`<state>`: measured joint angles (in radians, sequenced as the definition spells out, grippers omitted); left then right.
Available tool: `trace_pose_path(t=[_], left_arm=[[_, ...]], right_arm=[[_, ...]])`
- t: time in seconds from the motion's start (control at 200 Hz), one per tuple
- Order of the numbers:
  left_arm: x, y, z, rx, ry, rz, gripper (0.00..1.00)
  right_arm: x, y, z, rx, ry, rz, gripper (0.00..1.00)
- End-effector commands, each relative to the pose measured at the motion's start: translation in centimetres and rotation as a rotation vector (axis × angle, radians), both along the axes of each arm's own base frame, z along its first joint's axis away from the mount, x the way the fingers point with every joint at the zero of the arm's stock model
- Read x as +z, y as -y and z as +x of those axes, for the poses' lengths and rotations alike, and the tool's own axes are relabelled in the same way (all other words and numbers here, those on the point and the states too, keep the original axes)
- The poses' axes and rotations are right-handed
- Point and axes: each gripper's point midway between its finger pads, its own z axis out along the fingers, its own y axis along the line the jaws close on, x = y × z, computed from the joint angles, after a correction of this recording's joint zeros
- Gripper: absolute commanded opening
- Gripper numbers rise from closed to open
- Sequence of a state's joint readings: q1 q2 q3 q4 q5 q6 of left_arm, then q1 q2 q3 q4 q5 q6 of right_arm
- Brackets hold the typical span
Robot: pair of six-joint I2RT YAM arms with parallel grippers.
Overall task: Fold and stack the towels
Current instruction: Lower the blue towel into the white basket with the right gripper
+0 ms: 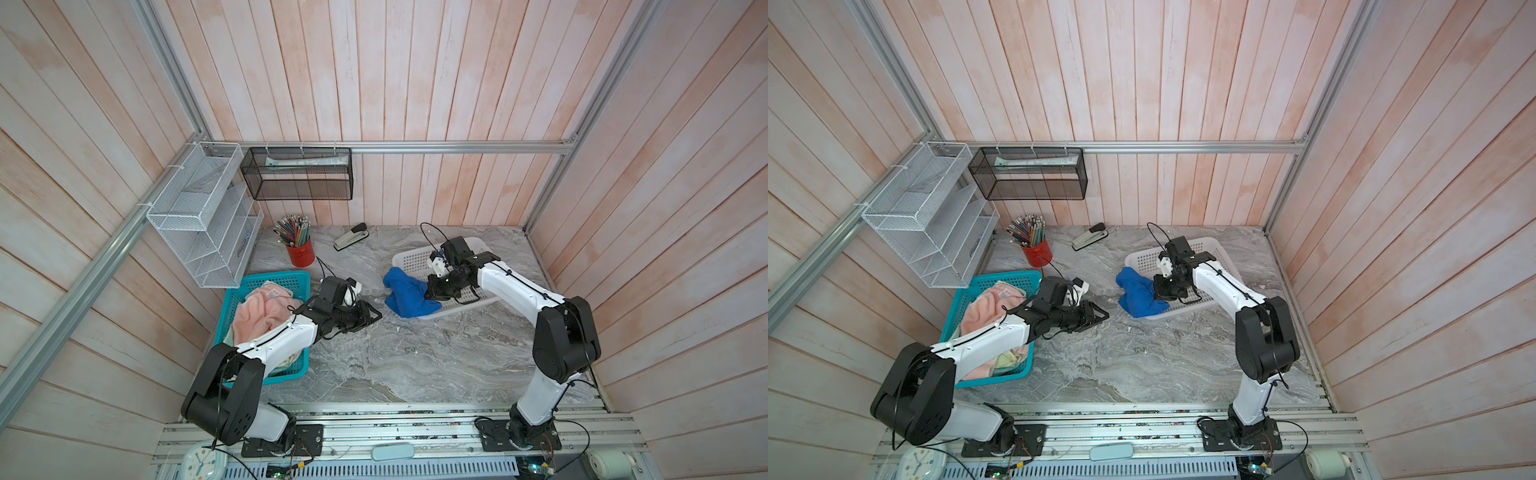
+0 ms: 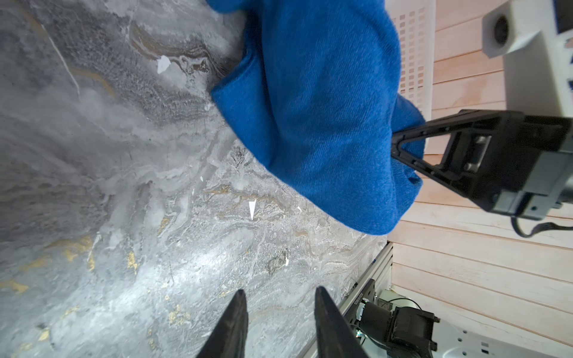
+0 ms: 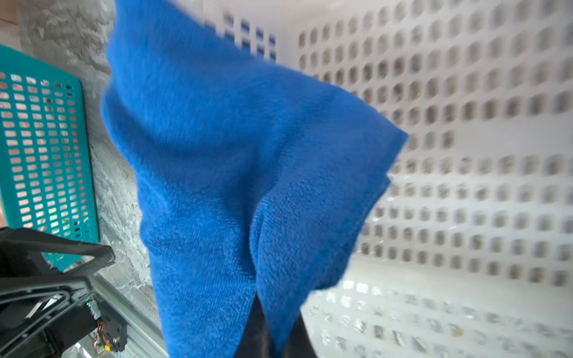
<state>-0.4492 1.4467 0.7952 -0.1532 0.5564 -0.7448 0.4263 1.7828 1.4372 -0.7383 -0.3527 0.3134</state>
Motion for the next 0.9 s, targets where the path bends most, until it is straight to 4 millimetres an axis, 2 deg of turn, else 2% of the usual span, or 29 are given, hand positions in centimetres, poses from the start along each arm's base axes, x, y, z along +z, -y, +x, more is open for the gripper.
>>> trace_pose_path(t=[0.0, 0.15, 0.355, 0.435, 0.505, 0.62, 0.83, 0.895], left_arm=[[0.8, -0.4, 0.2, 0.015, 0.024, 0.022, 0.38], [1.7, -0.9, 0.3, 0.042, 0.052, 0.030, 0.38], [2.0, -1.4, 0.1, 0.054, 0.060, 0.044, 0.38], [2.0, -1.5, 0.0, 0.056, 0.061, 0.048, 0.38], [1.8, -1.5, -0.1, 0.055, 0.056, 0.050, 0.38], [1.5, -1.6, -0.1, 0.051, 0.051, 0.055, 0.38], [0.5, -1.6, -0.3, 0.042, 0.026, 0.063, 0.38], [0.3, -1.4, -0.2, 0.038, 0.022, 0.060, 0.38]], right_arm=[[5.0, 0.2, 2.2, -0.001, 0.123, -0.017, 0.00], [8.9, 0.3, 4.0, 0.022, 0.214, -0.065, 0.00], [12.4, 0.6, 5.6, 0.037, 0.278, -0.114, 0.00], [13.0, 1.1, 6.2, 0.031, 0.302, -0.137, 0.00], [12.6, 2.1, 7.0, 0.013, 0.304, -0.163, 0.00], [10.7, 4.3, 8.0, -0.007, 0.260, -0.188, 0.00], [5.2, 8.4, 9.3, -0.065, 0.181, -0.193, 0.00], [2.7, 9.9, 9.4, -0.092, 0.149, -0.202, 0.00]])
